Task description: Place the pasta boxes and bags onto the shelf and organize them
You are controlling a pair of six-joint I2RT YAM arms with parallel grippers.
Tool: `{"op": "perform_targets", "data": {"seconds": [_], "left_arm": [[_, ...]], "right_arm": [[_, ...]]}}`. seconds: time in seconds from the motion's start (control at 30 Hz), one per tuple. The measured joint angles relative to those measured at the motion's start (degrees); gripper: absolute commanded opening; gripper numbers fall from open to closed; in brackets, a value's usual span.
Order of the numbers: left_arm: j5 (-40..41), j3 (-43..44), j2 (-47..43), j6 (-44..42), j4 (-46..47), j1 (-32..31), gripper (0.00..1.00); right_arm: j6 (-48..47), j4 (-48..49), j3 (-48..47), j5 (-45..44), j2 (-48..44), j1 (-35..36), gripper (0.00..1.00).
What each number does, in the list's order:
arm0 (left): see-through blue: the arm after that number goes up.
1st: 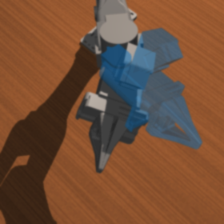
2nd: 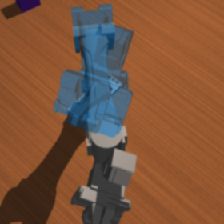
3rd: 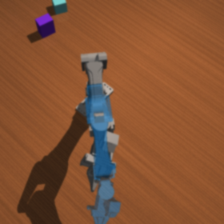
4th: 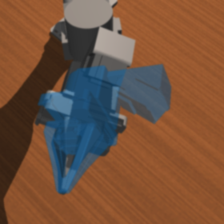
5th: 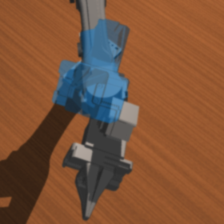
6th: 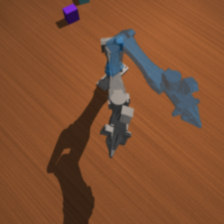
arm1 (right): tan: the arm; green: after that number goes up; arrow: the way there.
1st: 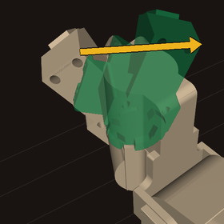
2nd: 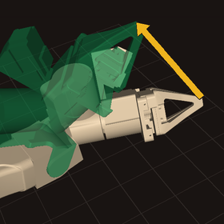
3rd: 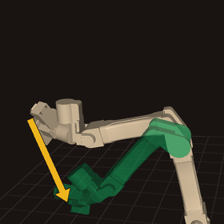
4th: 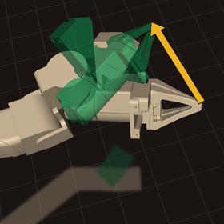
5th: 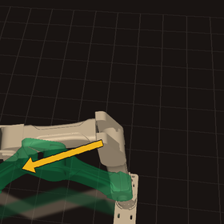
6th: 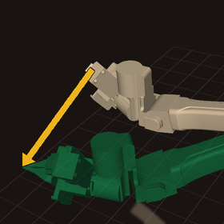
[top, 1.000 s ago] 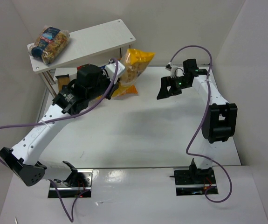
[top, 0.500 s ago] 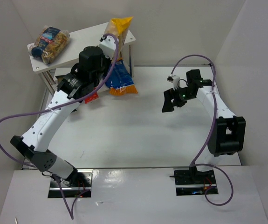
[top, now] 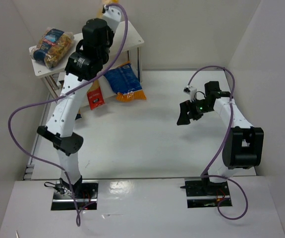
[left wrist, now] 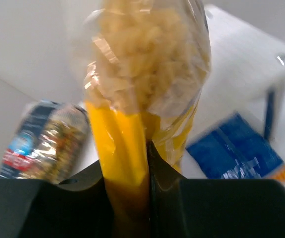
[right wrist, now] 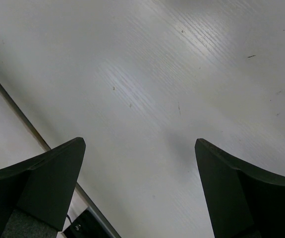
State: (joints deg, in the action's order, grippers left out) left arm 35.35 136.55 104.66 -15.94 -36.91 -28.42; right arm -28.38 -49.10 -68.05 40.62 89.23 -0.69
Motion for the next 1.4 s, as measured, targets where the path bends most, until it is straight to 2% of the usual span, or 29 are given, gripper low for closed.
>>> {"op": "perform_targets", "data": {"seconds": [0.1, 0.13, 0.17, 0.23, 0.43, 0.6, 0.67, 0.7, 0.73, 0.87, 0.9, 0.97, 1.17, 1.23, 1.4], "left_arm": [[1.38, 19.34, 9.16, -1.07, -5.42, 2.43, 0.00], [2.93, 27.74, 13.07, -2.08, -6.05, 3.15, 0.00], [4.28, 32.09, 15.02, -2.84, -5.09, 3.76, 0.00], [6.01, 36.89, 16.13, -3.85, -5.88, 4.85, 0.00], [8.09, 42.77, 16.11, -4.94, -6.93, 5.35, 0.00], [7.98, 42.82, 16.90, -4.87, -8.83, 5.99, 0.00], [7.80, 42.75, 17.53, -4.87, -9.62, 6.19, 0.09], [7.61, 42.64, 17.68, -4.96, -9.97, 6.21, 0.17], [7.34, 42.53, 17.77, -4.83, -10.51, 6.16, 0.43], [3.69, 42.18, 17.18, -4.74, -13.51, 4.02, 0.74], [1.73, 42.16, 16.61, -4.57, -14.82, 2.78, 0.90], [-2.62, 42.16, 15.10, -3.98, -17.84, -0.26, 0.99], [-22.03, 40.92, 7.58, -2.95, -30.53, -7.80, 0.99], [-27.36, 32.09, 1.55, -2.99, -32.13, -7.98, 0.99], [-38.14, 3.48, -11.96, -3.58, -33.90, -8.26, 0.99]], "right_arm": [[-0.50, 0.13, 0.13, 0.48, 0.02, -0.33, 1.00], [-0.68, 0.15, 0.13, 0.59, 0.04, -0.39, 1.00], [-0.76, 0.24, 0.13, 0.68, 0.09, -0.48, 1.00], [-1.03, 0.24, 0.13, 0.81, 0.17, -0.55, 1.00], [-1.51, 0.24, 0.15, 1.99, 0.31, -1.03, 1.00], [-1.84, 0.24, 0.15, 2.56, 0.31, -1.07, 1.00], [-1.99, 0.24, 0.15, 2.80, 0.31, -1.07, 1.00], [-2.03, 0.22, 0.15, 2.91, 0.31, -1.07, 1.00], [-2.12, 0.24, 0.15, 2.95, 0.31, -1.07, 1.00], [-2.08, 0.26, 0.15, 3.02, 0.31, -1.07, 1.00], [-1.92, 0.31, 0.15, 3.02, 0.31, -1.07, 1.00], [-1.70, 0.50, 0.22, 2.95, 0.11, -1.07, 1.00], [-0.90, 1.53, 1.88, 2.49, -3.48, -1.07, 1.00], [-0.50, 1.81, 1.90, 2.25, -4.70, -1.07, 1.00], [0.48, 2.40, 2.10, 1.73, -7.61, -1.07, 1.00]]}}
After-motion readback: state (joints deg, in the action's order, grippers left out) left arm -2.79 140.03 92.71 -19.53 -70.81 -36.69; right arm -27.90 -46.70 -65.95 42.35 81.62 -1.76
